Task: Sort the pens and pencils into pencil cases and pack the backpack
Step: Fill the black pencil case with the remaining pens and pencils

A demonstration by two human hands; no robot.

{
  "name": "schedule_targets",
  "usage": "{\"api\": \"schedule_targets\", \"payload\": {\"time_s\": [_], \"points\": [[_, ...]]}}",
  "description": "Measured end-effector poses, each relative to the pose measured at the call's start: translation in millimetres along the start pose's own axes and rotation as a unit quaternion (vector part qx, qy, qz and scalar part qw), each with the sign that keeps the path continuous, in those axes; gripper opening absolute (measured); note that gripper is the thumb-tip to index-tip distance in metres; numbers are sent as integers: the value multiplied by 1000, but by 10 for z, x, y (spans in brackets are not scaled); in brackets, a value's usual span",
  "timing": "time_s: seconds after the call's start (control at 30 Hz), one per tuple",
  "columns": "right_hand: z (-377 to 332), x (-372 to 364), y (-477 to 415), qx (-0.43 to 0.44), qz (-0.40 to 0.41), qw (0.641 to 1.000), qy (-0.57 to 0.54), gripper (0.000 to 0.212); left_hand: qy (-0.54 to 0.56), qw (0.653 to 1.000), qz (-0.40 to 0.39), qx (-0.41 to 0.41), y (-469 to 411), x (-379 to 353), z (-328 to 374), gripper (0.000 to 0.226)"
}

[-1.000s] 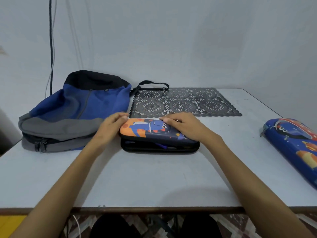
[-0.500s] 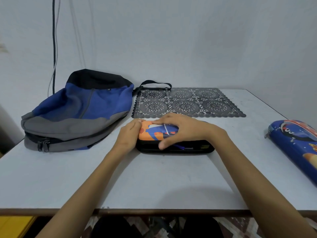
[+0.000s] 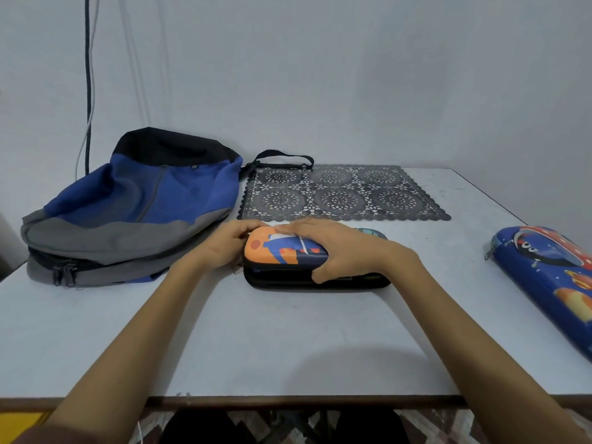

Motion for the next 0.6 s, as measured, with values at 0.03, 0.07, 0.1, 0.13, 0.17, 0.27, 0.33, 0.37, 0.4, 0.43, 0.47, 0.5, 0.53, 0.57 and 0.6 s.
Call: {"api": "schedule_targets", "payload": {"time_s": [0.03,0.07,0.1,0.13,0.17,0.27,0.33,0.37,0.4,0.43,0.47,0.5,0.53,0.57,0.6], "points": [[3,-5,7,6,1,1000,-3,89,-18,1000,-10,-5,-20,10,9,49],[11,-15,10,11,2,1000,-3,88,-36,999,-19,-9,-34,21,0,48],[20,-26,14,15,4,1000,3,87,-54,998,-26,-16,-45,31,-4,46],[30,-33,15,16,9,1000,10,86,-70,997,-29,-21,-52,38,-11,44],[29,-26,25,11,16,1000,14,83,-85,996,-26,-24,-57,43,-18,42],[20,11,35,-5,16,1000,-7,73,-124,992,10,-35,-33,44,-8,37],[1,20,43,-11,17,1000,-18,71,-123,990,48,-45,21,39,-13,36],[-1,23,53,-17,23,999,-26,72,-121,989,69,-53,53,36,-11,37],[0,25,63,-27,31,998,-39,73,-127,986,87,-61,83,43,-13,38],[1,30,67,-36,39,997,-53,73,-139,983,97,-68,102,59,-14,37],[17,29,84,-47,43,996,-67,73,-153,980,101,-75,114,60,-9,33],[15,30,84,-51,45,995,-76,72,-170,977,103,-79,137,85,-5,27],[20,28,80,-54,45,994,-83,72,-186,974,103,-82,166,108,7,21],[13,31,86,-55,47,994,-87,72,-198,971,106,-84,207,125,20,17],[10,31,87,-58,47,993,-91,73,-209,968,114,-84,259,145,35,14]]}}
Point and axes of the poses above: each hand's wrist, its own y-axis away from the middle knuckle, its own x-axis out of the back of the hand, z = x × y, the point moved 4 cm from there along -y, towards the middle knuckle, and after that the axes turned 9 degrees about -x, right-handed, at the moved point
